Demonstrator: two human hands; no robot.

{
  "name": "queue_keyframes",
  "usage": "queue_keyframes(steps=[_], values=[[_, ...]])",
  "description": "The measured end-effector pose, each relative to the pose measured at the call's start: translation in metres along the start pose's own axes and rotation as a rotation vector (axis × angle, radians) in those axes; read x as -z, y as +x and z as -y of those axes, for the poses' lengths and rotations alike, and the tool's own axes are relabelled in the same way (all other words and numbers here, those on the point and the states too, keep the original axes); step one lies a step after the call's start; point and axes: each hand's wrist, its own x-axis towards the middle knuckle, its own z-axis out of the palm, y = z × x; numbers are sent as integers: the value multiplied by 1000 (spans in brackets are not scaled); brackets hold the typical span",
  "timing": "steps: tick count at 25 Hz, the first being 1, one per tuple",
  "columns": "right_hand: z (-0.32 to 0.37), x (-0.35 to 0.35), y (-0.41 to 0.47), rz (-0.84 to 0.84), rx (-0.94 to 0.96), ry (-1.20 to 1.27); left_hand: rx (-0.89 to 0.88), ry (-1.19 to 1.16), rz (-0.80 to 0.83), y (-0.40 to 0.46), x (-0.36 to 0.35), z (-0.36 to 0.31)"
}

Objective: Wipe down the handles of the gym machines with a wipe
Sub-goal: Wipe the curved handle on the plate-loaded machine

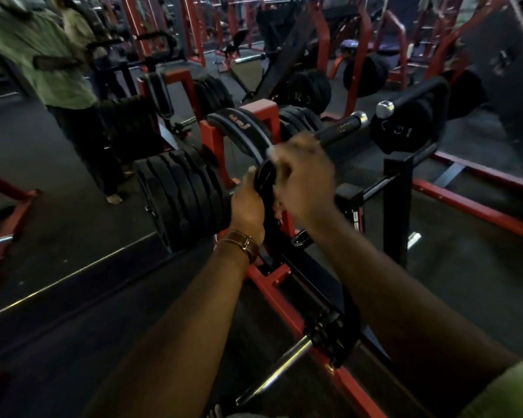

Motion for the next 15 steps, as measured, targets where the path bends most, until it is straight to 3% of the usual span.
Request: queue_keyframes(steps=[2,3,5,8,9,12,13,15], values=[[21,-17,-20,87,302,35,-30,-48,-23,3,4,4],[19,-18,-15,105,356,21,-21,-43,-31,3,4,5],[2,-11,8,75,249,-94,-11,-5,-10,-1,-1,2],[-10,2,25,-37,-85,-121,-41,76,-46,-5,-3,2],[-6,0,19,-32,-75,-88,-67,103,-73,-5,-3,4],[8,-12,-21,74,289,-2,-136,158,-100,-8,-4,6],[1,-9,-21,69,333,32,-149,184,-102,-7,-2,5],[-20,3,-1,-11,194,13,-152,247,-80,2,0,-1]])
